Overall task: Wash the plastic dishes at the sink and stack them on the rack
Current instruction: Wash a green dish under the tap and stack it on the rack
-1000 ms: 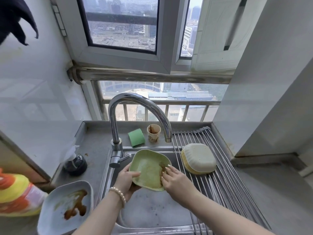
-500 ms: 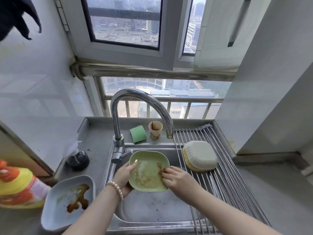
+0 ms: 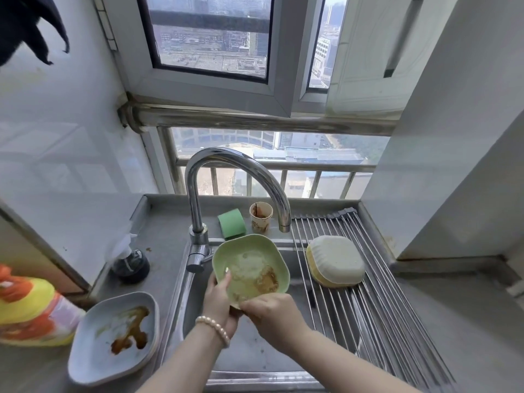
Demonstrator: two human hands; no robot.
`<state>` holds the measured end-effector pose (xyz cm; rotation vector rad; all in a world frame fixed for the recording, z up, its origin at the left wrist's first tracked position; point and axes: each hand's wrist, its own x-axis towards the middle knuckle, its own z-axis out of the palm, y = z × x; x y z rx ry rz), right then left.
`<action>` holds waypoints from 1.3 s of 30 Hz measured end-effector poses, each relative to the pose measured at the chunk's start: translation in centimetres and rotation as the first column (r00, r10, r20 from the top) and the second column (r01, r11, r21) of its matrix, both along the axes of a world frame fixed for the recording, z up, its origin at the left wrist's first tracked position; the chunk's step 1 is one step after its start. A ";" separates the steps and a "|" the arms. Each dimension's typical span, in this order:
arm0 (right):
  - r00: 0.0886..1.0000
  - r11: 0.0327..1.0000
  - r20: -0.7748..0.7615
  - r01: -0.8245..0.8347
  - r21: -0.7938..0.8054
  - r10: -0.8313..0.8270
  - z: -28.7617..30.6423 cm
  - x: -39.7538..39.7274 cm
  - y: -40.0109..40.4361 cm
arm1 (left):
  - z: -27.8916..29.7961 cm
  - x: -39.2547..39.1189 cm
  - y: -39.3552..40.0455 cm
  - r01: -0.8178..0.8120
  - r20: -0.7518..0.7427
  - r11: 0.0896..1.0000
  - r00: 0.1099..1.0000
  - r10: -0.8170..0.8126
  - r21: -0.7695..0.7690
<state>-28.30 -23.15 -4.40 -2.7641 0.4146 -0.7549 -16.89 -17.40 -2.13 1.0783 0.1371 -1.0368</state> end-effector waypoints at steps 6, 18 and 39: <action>0.921 0.951 -0.344 0.077 -0.301 -0.184 0.7 -2.9 -4.1 | 0.5 1.4 0.1 0.212 0.040 0.972 0.975 -0.217 0.098; 0.994 1.000 -0.112 0.008 -0.024 -0.011 0.6 -1.6 0.8 | 0.5 -1.2 -0.3 0.011 -0.047 0.998 0.999 -0.014 -0.065; 0.681 0.814 -0.591 -0.014 0.580 0.433 4.8 -1.4 -0.7 | -0.2 -3.4 -1.3 0.175 -0.145 0.983 0.976 -0.165 0.058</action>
